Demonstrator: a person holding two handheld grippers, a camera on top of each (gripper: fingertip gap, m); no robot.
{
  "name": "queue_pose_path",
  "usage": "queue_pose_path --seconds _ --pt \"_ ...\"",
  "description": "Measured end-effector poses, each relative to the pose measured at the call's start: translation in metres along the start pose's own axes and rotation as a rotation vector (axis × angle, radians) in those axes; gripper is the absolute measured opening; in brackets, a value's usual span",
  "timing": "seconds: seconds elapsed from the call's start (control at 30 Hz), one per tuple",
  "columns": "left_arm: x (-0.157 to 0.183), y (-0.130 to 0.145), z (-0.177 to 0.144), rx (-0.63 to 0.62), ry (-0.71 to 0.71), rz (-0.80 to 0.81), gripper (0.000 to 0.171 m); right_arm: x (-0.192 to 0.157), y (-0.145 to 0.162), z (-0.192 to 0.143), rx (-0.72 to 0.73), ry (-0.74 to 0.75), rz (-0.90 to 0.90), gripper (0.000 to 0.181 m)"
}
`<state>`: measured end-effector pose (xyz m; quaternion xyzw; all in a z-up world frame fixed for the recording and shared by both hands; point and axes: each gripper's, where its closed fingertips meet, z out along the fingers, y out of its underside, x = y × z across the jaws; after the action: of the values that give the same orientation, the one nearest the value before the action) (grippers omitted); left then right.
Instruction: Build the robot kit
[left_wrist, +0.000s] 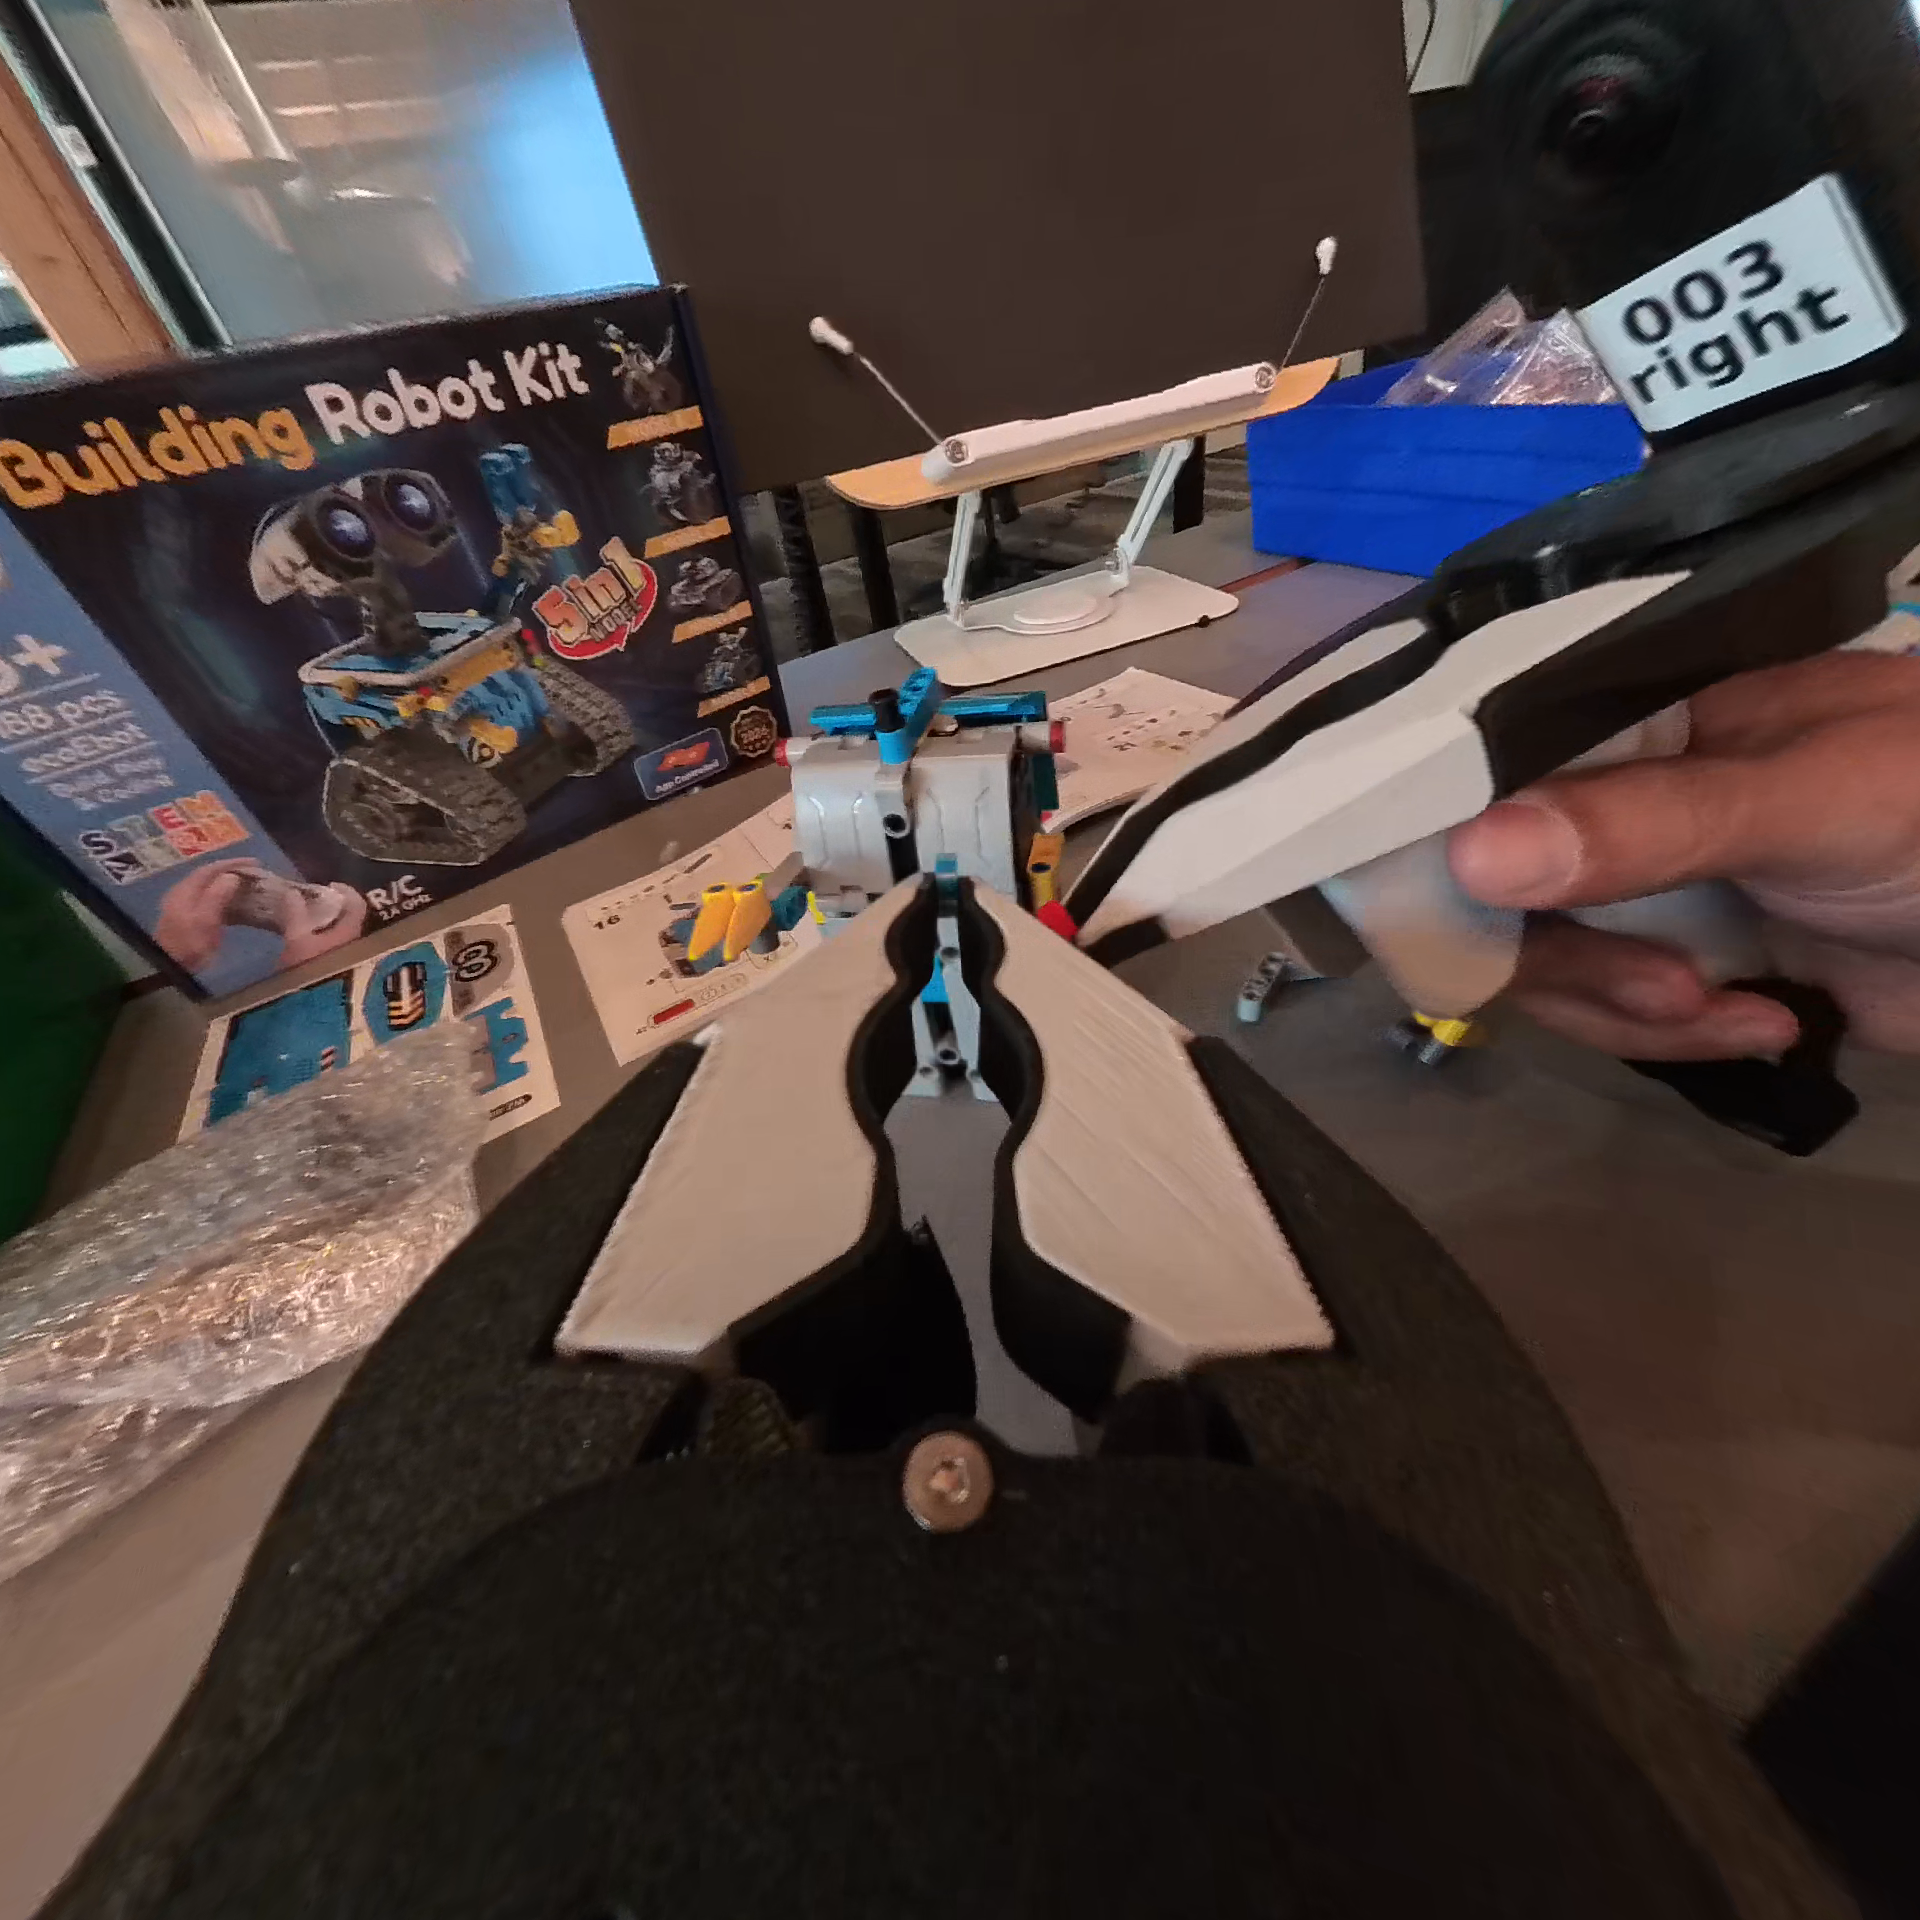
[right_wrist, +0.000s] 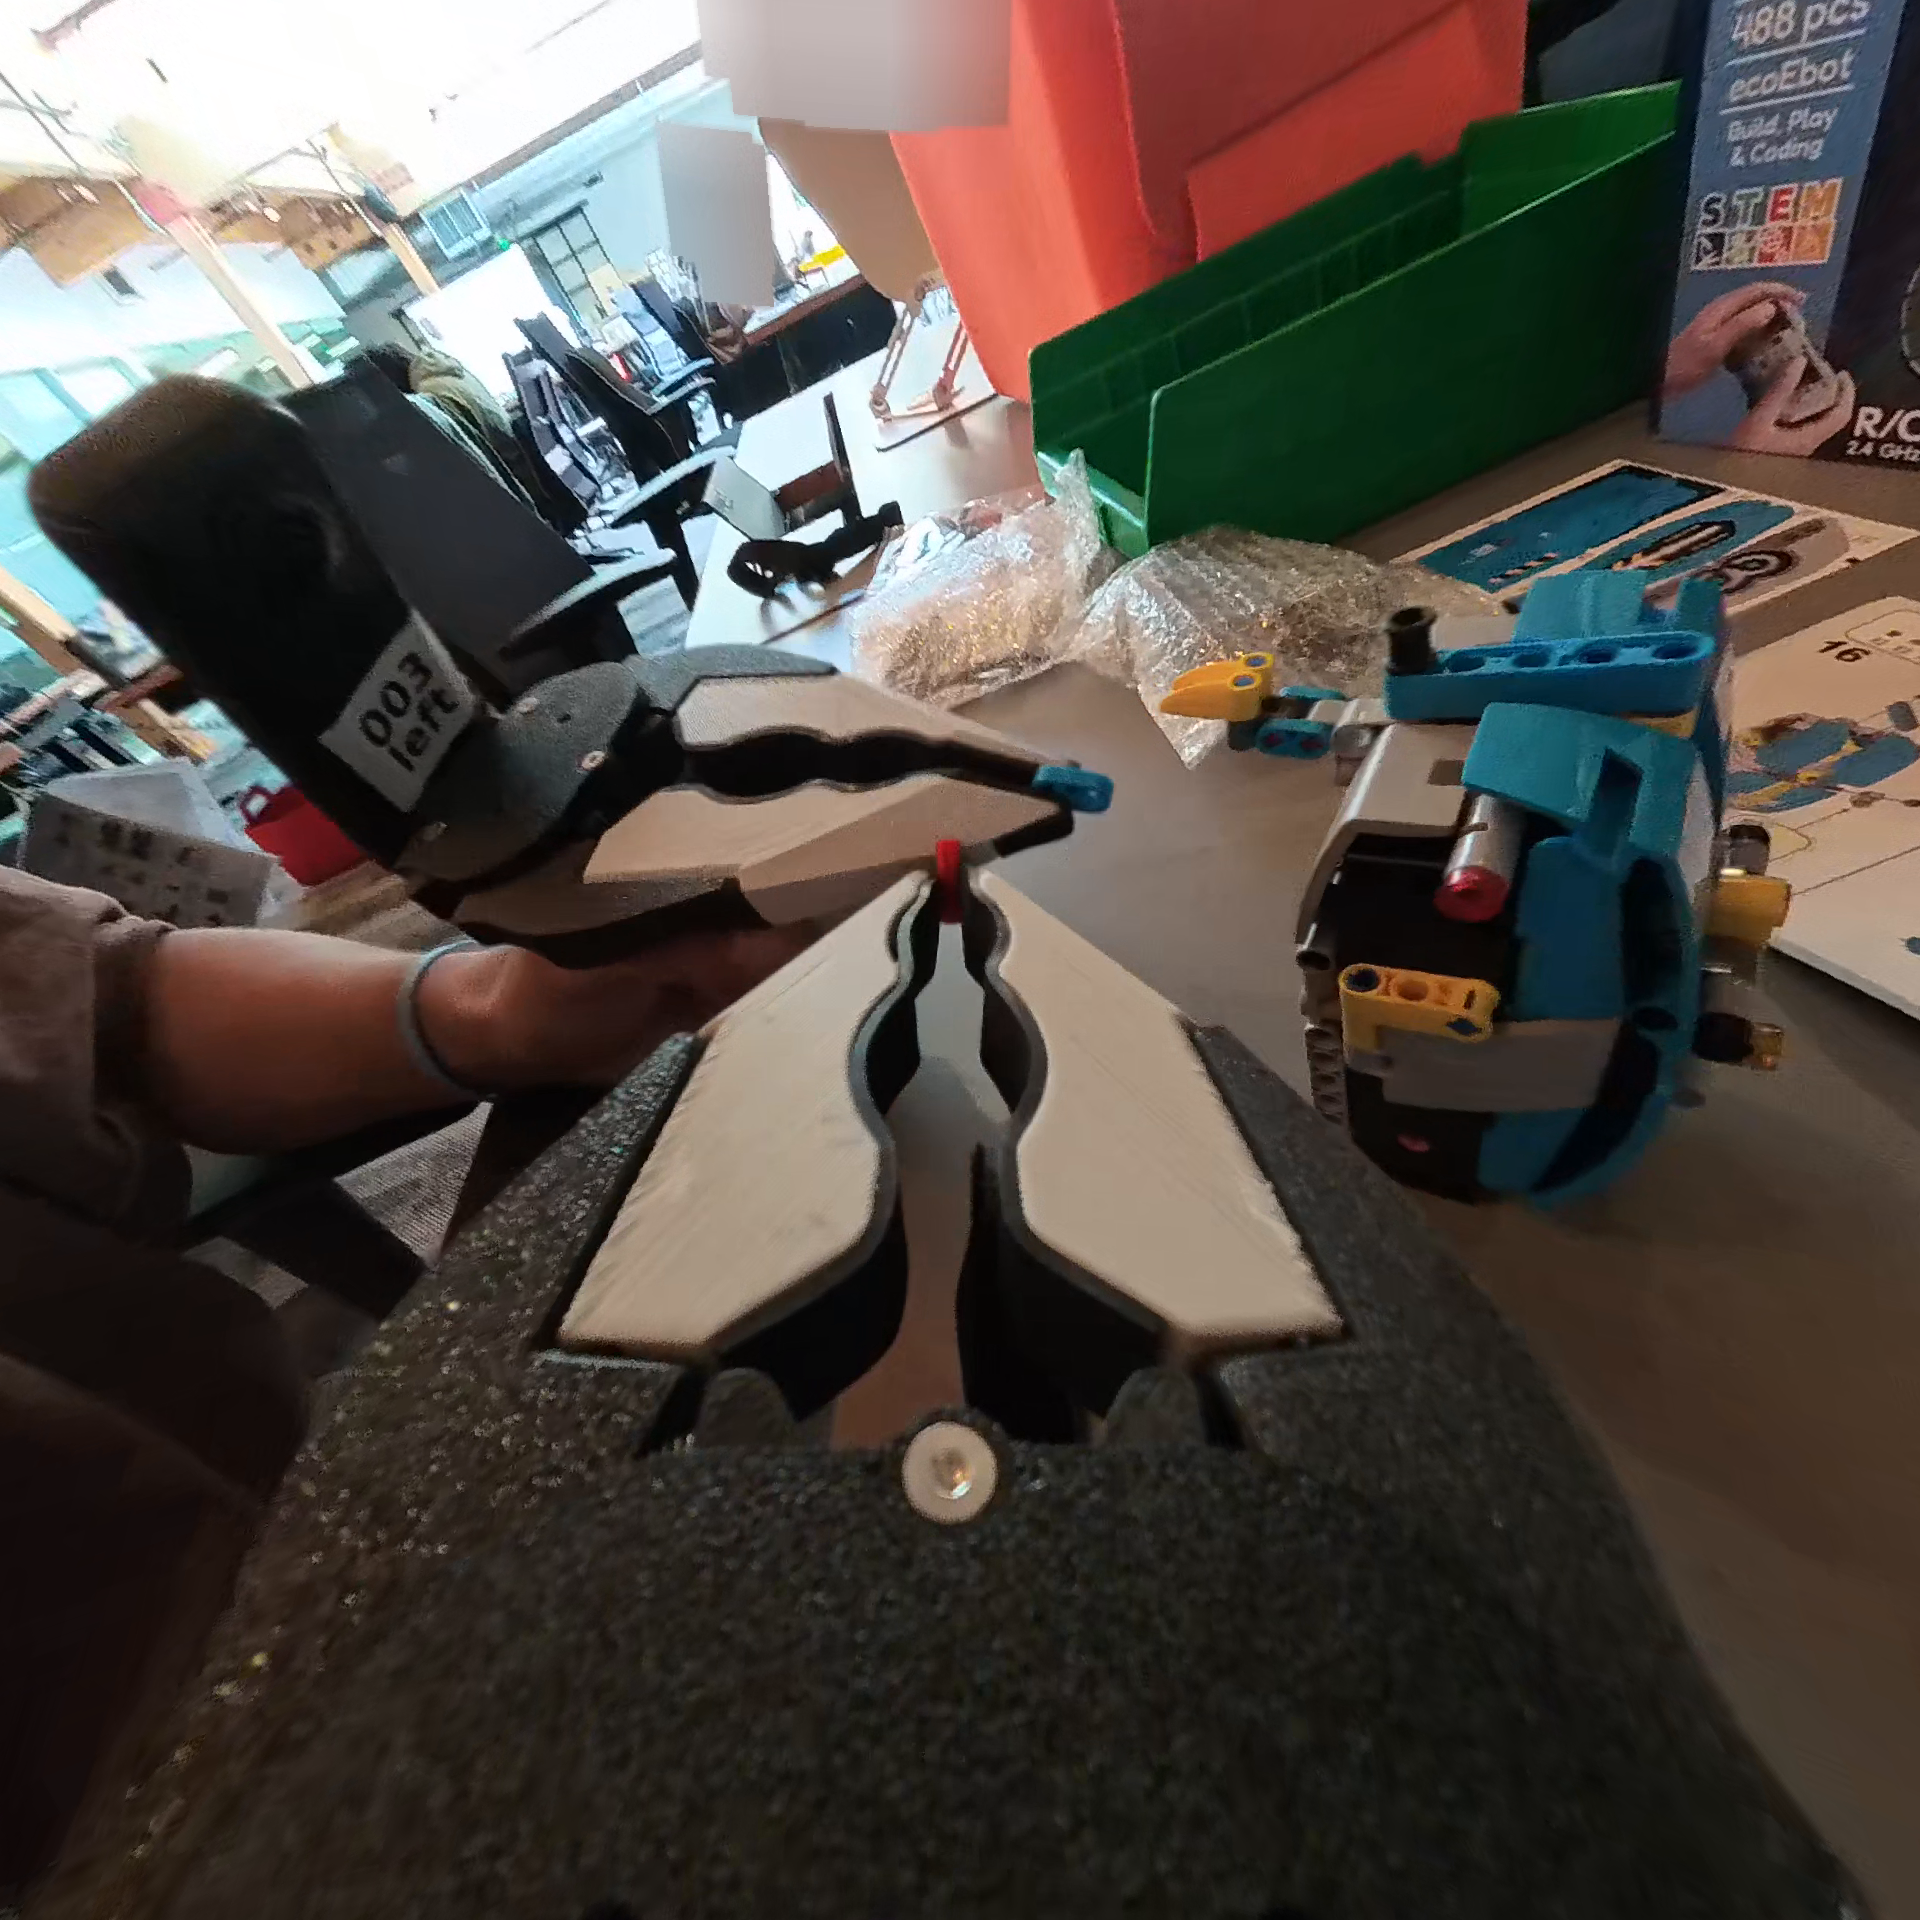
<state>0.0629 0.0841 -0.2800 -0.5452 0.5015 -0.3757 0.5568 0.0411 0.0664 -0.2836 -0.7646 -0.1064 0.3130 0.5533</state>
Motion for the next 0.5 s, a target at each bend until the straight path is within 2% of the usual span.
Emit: queue_pose_path --seconds 0.3,0.4,0.5 --pt "0.007 0.004 0.004 -0.026 -0.008 0.138 0.003 0.004 0.009 0.0 -0.036 0.016 0.005 0.004" --pt "0.01 0.005 0.004 -0.035 -0.027 0.26 0.003 0.006 0.011 -0.001 -0.052 0.025 -0.01 0.004" --pt "0.016 0.008 0.005 -0.052 -0.051 0.459 0.003 0.014 0.016 -0.005 -0.092 0.072 -0.067 0.003"
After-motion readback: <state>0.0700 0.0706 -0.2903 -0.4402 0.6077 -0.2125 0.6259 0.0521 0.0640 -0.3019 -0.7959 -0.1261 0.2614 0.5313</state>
